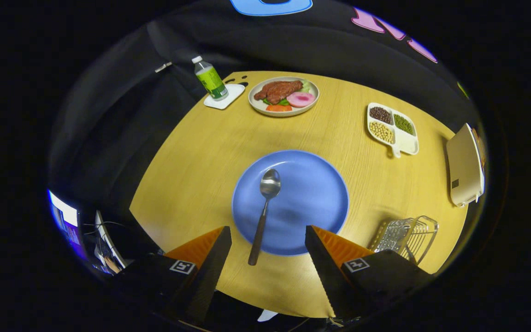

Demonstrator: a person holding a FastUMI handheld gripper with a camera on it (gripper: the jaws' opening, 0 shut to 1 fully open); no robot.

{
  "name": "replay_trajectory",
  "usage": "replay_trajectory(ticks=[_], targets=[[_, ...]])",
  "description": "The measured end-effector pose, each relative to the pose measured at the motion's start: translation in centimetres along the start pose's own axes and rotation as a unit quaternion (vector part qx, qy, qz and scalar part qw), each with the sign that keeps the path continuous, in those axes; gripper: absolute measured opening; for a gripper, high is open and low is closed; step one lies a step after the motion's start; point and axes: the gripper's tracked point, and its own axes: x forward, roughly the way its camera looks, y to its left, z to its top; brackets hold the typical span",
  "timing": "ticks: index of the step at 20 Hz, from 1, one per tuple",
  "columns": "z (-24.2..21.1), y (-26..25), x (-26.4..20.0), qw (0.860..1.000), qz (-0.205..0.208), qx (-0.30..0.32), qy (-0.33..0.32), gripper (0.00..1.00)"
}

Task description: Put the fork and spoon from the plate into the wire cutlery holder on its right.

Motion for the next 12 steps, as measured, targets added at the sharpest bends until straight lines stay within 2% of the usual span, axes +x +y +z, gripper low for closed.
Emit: replay_trajectory(ticks=[7, 9, 10, 12], targets=[[-1.6, -1.1, 5.6, 0.998, -0.032, 0.021, 0.041, 0.98], [-1.7, -1.0, 6.3, 0.998, -0.032, 0.025, 0.047, 0.91], [-1.9, -0.8, 6.8, 0.998, -0.03, 0.025, 0.051, 0.8], [-2.2, -0.2, 7.4, 0.998, -0.024, 0.022, 0.061, 0.71]])
